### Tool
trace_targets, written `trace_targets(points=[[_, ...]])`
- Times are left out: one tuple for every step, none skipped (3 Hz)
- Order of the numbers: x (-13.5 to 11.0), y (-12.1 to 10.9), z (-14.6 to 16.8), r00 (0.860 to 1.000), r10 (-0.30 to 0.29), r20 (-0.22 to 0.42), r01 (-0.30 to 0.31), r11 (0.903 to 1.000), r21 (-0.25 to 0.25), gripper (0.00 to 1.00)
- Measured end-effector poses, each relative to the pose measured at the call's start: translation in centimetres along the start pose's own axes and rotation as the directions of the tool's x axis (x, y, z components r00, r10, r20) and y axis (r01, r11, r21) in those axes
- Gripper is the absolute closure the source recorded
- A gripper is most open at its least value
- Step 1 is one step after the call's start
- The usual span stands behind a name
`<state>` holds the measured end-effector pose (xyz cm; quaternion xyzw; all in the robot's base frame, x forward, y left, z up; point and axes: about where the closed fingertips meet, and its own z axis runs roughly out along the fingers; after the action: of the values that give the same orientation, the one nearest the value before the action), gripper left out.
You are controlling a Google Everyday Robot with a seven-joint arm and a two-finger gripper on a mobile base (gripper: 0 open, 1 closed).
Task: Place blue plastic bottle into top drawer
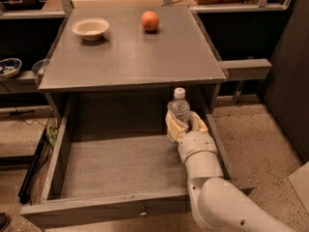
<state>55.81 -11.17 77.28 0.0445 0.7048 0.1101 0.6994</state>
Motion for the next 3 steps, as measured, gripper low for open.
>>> trace_targets(points=[[0.6,0.0,-0.8,1.0,0.002,-0.011,-0.002,0.9998,0.021,1.0],[1.2,-0.9,-1.9,1.0,0.005,-0.023,-0.003,0.9986,0.052,1.0],[1.7,-1.3,-2.6,0.999,0.007,-0.033,-0.005,0.9976,0.07,1.0]])
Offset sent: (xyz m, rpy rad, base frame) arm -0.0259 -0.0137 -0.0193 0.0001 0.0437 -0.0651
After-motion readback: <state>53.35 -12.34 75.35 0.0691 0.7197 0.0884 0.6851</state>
